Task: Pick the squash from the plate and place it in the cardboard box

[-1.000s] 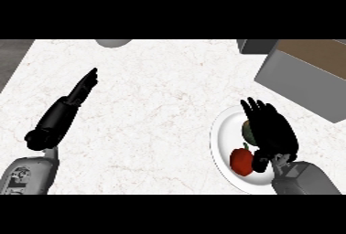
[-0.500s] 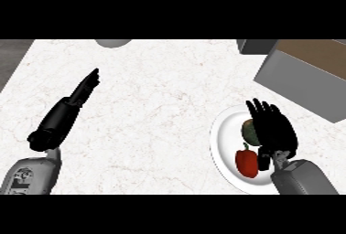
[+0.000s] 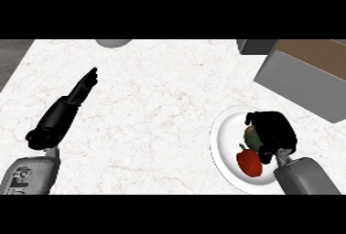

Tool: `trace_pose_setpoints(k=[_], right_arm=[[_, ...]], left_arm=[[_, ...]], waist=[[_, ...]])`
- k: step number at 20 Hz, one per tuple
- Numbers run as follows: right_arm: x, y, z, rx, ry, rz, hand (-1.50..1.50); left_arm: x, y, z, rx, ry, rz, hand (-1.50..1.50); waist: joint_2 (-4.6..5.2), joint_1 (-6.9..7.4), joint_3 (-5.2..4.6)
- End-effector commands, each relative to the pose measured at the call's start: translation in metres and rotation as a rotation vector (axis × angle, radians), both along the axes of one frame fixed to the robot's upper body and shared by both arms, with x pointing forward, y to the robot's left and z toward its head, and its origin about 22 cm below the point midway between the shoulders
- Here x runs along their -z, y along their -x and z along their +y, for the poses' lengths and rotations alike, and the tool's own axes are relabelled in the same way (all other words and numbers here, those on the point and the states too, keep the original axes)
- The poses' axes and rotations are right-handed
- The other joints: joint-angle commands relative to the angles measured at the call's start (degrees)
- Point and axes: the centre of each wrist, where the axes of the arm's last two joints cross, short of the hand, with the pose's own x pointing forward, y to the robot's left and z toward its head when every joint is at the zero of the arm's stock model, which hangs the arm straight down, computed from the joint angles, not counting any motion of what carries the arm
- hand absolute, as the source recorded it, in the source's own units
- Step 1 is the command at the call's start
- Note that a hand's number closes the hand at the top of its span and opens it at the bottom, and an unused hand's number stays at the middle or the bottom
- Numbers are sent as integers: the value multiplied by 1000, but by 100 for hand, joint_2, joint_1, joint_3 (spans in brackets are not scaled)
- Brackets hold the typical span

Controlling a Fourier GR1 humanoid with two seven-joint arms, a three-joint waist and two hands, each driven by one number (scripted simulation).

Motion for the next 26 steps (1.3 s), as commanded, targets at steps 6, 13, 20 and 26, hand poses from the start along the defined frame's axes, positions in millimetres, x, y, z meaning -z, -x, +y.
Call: trace_pose_setpoints(k=[6,13,20,26], right_arm=[[7,1,-8,-116,52,-147,150],[-12,-27,78,-601,-293,-1,150],[-48,-34,68,-721,-297,-266,150],[-126,-11,70,-617,-381,-428,150]], left_arm=[[3,7,-4,-2,1,12,0],[-5,-7,2,38,7,-4,0],[-11,-12,-11,-6,-1,8,0],[3,12,19,-14,13,26,0]], waist=[[11,2,21],[51,150,24],[15,-15,22],[-16,-44,17]])
